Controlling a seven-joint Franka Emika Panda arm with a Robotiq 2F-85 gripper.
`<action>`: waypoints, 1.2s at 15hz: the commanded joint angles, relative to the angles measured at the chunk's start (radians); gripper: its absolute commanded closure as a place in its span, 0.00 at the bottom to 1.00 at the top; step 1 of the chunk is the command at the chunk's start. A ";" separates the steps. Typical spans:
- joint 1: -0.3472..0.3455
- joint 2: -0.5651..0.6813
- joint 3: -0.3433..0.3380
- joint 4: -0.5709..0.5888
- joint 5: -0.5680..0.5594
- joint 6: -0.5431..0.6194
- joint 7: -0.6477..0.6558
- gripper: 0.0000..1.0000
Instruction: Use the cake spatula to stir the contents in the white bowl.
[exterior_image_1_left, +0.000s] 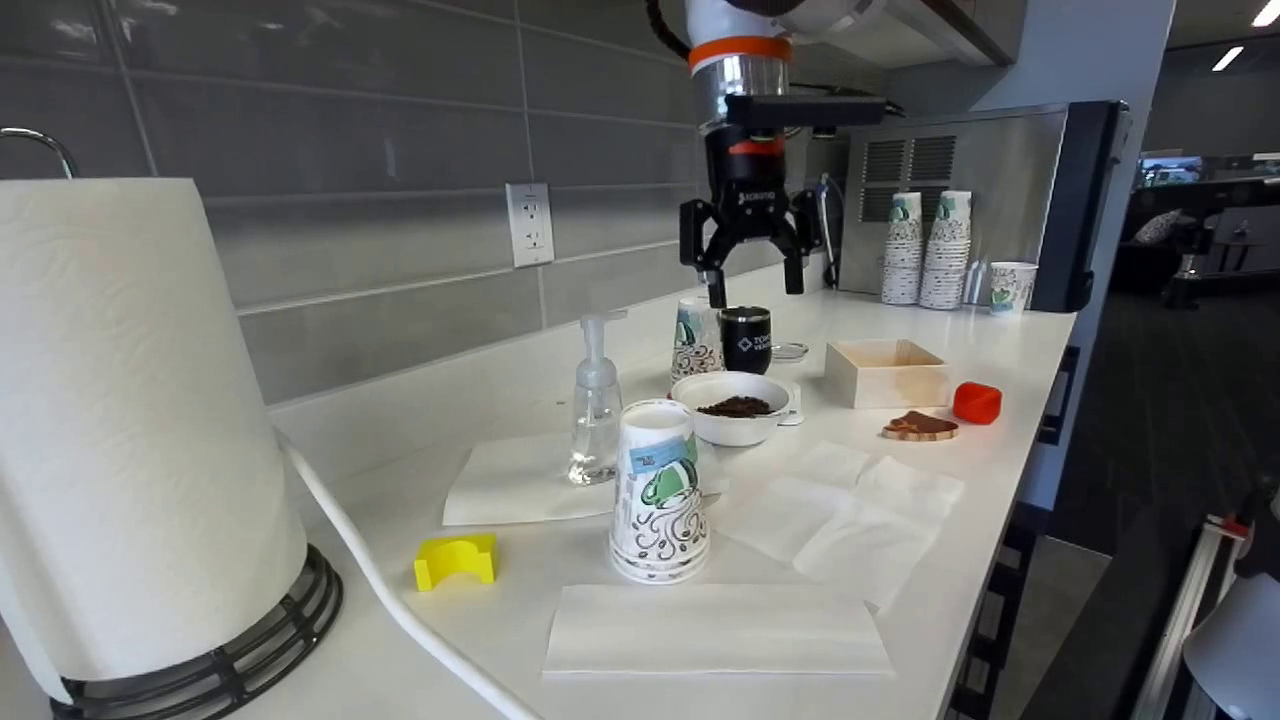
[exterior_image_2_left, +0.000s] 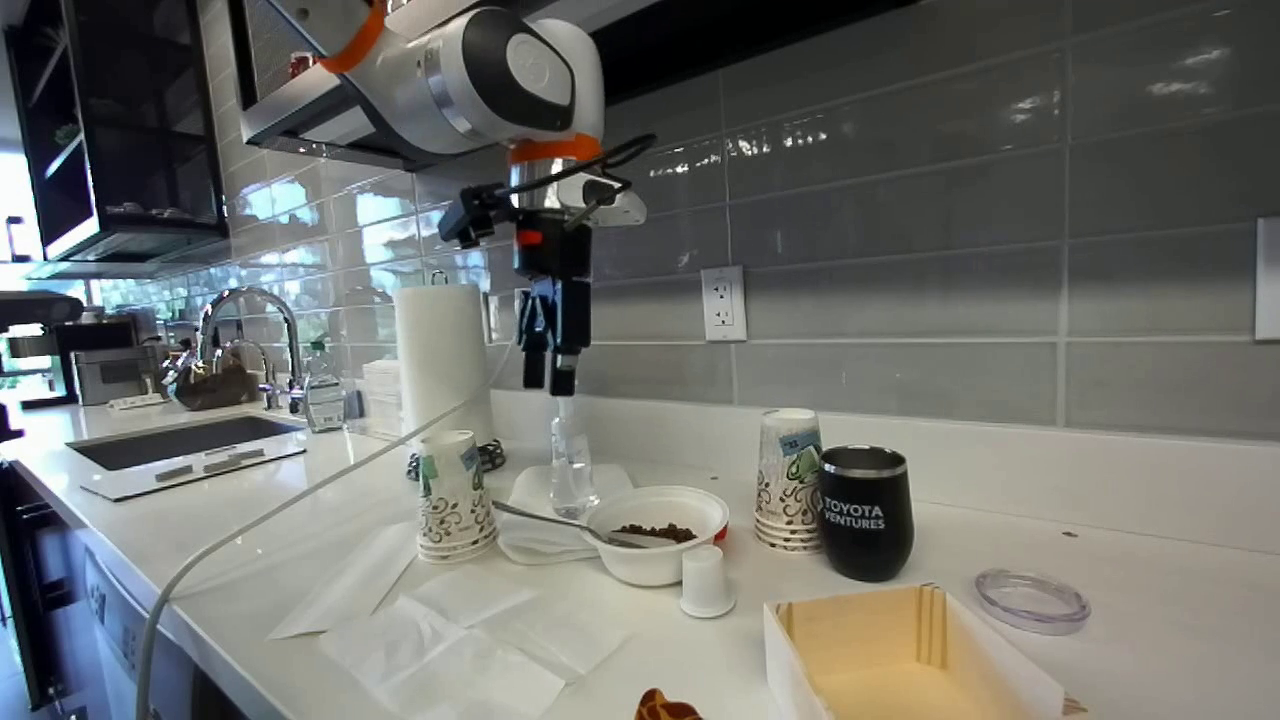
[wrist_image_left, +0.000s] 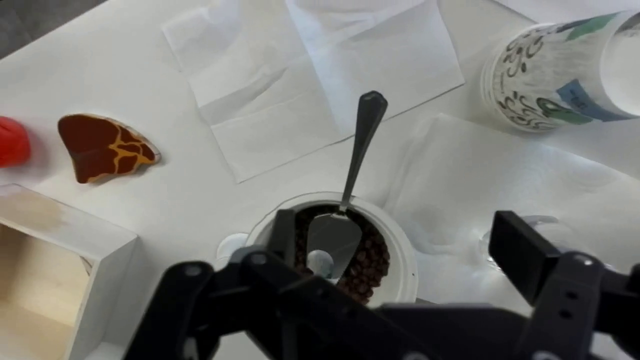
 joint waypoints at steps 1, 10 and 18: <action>0.010 0.073 0.037 0.016 -0.112 -0.012 0.126 0.00; 0.087 0.265 0.048 0.051 -0.275 -0.070 0.285 0.00; 0.124 0.360 0.011 0.091 -0.299 -0.111 0.282 0.00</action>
